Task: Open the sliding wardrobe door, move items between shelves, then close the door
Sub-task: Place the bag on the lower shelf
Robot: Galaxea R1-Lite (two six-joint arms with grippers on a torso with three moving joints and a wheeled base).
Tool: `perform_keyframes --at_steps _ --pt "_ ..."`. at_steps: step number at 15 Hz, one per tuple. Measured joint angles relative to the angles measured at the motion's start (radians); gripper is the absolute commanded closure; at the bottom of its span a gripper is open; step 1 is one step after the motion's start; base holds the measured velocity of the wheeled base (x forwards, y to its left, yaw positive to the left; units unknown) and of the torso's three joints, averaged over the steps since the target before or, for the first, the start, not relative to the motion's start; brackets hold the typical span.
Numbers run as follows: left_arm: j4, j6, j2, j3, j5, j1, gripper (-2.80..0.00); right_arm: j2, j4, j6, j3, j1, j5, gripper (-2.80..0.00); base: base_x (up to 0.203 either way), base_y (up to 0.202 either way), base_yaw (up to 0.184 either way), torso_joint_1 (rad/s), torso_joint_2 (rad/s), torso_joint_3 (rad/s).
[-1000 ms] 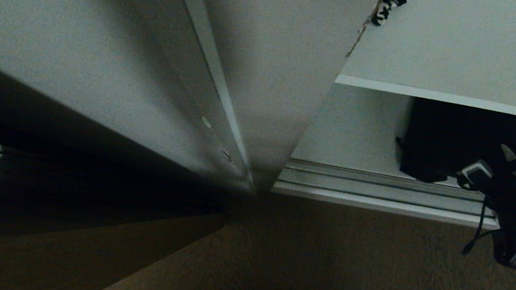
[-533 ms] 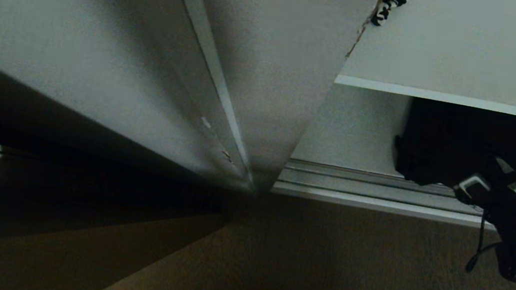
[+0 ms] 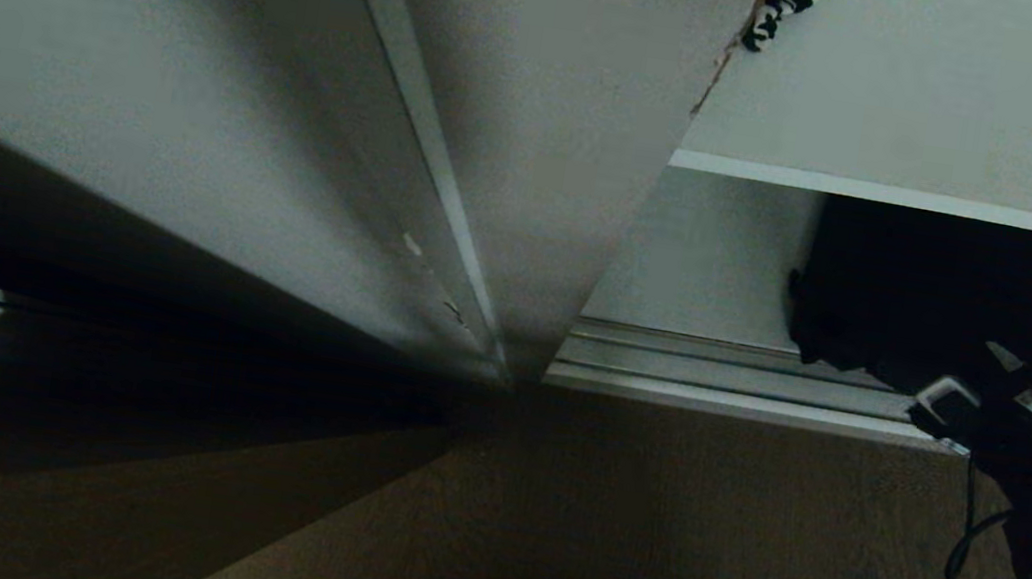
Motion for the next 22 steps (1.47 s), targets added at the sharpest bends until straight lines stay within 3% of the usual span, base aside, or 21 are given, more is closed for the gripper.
perform_keyframes --at_steps 6,16,17,22 --pt "0.0 0.0 0.0 0.0 0.0 0.0 0.0 -0.11 0.0 -0.002 0.191 -0.025 0.044 -2.8 0.0 0.0 0.0 0.0 0.0 0.0" --pt "0.0 0.0 0.0 0.0 0.0 0.0 0.0 -0.265 0.0 -0.032 0.576 -0.166 0.162 -2.8 0.0 0.0 0.0 0.0 0.0 0.0" --pt "0.0 0.0 0.0 0.0 0.0 0.0 0.0 -0.296 0.003 -0.032 0.624 -0.183 0.18 0.0 0.0 0.0 0.0 0.0 0.0 0.0" --pt "0.0 0.0 0.0 0.0 0.0 0.0 0.0 -0.508 0.09 -0.033 0.775 -0.253 0.269 0.0 0.0 0.0 0.0 0.0 0.0 0.0"
